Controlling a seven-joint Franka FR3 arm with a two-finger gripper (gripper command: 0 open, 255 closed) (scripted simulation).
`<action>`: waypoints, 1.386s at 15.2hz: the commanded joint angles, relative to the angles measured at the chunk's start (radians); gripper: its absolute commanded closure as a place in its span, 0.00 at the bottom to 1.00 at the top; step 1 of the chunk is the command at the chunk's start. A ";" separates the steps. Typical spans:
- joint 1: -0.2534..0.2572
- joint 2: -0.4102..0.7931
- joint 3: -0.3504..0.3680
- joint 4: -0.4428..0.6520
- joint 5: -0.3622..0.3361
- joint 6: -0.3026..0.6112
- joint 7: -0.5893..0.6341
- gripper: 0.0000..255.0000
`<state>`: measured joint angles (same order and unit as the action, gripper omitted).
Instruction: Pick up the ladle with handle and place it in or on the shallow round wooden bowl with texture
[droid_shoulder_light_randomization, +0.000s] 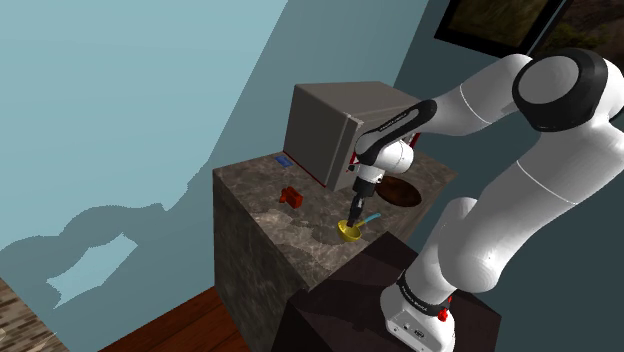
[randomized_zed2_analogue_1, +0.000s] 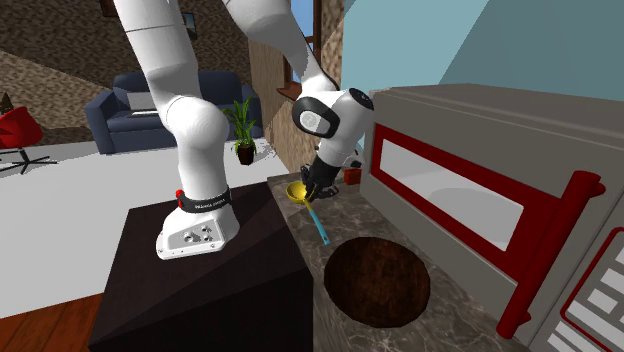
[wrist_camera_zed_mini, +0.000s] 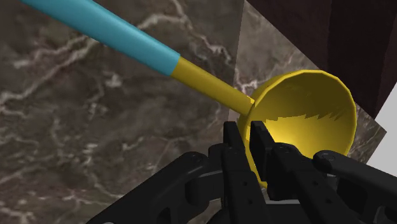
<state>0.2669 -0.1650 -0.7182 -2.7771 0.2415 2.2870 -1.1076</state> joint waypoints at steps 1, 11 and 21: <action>0.000 0.000 0.000 0.000 0.000 0.000 0.000 1.00; -0.062 -0.151 0.042 0.014 -0.122 -0.123 0.122 1.00; -0.111 -0.293 0.099 0.059 -0.188 -0.287 0.218 1.00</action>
<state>0.1604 -0.4442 -0.6250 -2.7209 0.0592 2.0156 -0.8978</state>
